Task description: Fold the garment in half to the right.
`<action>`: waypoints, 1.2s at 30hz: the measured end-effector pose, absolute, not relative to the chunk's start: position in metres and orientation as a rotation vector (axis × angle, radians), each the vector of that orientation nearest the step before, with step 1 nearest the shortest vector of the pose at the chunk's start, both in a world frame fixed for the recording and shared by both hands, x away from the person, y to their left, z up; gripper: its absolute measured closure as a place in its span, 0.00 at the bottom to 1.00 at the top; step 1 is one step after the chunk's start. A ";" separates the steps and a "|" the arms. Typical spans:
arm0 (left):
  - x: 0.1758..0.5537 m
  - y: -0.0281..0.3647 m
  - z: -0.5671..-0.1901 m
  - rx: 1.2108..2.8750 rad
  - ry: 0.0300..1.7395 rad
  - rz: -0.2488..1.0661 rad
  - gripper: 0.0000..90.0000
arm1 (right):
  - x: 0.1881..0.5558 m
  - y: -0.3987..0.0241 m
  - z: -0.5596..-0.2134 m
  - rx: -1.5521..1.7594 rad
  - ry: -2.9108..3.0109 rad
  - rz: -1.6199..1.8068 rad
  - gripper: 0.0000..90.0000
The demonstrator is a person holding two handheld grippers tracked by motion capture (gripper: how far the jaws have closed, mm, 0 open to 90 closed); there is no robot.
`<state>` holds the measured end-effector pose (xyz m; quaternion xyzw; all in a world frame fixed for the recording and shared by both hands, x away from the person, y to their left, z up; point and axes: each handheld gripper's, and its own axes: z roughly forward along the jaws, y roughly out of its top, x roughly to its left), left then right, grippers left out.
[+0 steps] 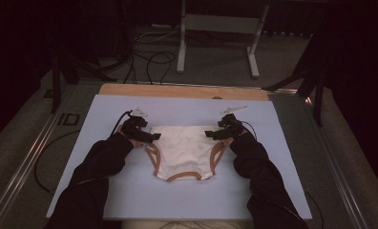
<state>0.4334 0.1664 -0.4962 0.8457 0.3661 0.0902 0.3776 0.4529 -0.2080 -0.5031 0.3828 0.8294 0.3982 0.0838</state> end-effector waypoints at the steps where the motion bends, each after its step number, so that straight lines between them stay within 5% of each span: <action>1: 0.432 0.167 -0.495 2.160 0.926 0.228 0.12 | 0.453 -0.208 -0.503 1.142 2.480 1.198 0.15; 6: 0.423 0.170 -0.488 2.160 0.877 0.203 0.01 | 0.451 -0.206 -0.499 1.129 2.489 1.225 0.11; 36: 0.343 0.156 -0.472 2.214 0.519 0.157 0.01 | 0.442 -0.174 -0.479 0.947 2.576 1.271 0.15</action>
